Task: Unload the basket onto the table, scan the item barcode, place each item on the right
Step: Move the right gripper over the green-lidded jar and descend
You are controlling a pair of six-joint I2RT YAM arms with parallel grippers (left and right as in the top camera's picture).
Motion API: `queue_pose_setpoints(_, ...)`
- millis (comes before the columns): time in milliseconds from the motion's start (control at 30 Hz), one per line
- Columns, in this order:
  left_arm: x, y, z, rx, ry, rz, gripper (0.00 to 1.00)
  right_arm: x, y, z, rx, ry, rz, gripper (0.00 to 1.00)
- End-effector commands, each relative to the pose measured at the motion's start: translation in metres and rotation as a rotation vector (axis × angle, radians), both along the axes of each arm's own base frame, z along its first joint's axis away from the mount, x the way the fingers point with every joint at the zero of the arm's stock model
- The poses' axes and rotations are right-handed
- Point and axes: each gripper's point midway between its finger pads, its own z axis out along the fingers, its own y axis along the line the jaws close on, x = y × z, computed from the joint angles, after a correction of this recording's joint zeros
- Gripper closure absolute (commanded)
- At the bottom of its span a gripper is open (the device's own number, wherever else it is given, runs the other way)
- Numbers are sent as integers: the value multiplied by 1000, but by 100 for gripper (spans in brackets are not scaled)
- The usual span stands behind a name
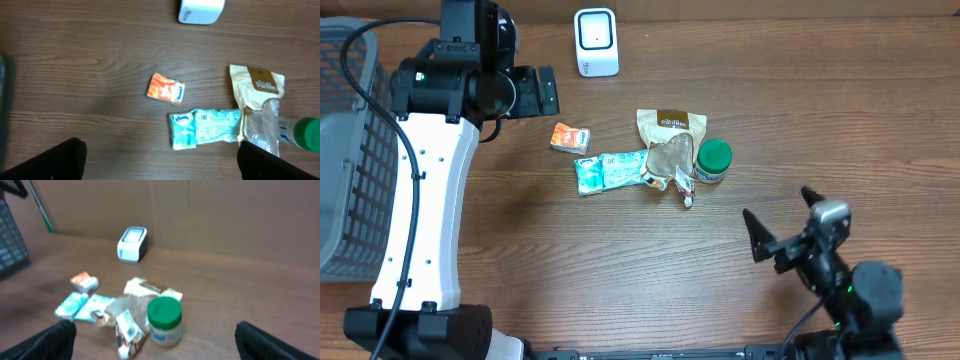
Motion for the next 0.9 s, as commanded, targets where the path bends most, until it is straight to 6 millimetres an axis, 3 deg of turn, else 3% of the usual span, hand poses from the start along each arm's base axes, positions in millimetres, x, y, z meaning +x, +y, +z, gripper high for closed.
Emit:
queue_pose_setpoints(0, 0, 7, 13, 31, -39, 3, 0, 15, 3, 30, -5, 115, 8, 0)
queue_pose_setpoints(167, 0, 7, 13, 31, -39, 3, 1, 47, 8, 50, -33, 392, 16, 0)
queue_pose_setpoints(300, 0, 7, 13, 30, -39, 3, 0, 76, 11, 52, -59, 630, 13, 0)
queue_pose_setpoints(533, 3, 0, 17, 22, -62, -93, 0, 129, 17, 22, -73, 784, 5, 0)
queue_pose_setpoints(667, 3, 20, 21, 32, -68, -95, 0, 144, 37, 4, 10, 835, 88, 0)
queue_pose_setpoints(700, 2, 33, 20, 37, -61, -69, 0, 152, 40, -1, 19, 829, 100, 14)
queue_pose_setpoints(867, 1, 61, 18, 47, -53, 2, 0, 160, 38, -24, -20, 876, 65, 20)
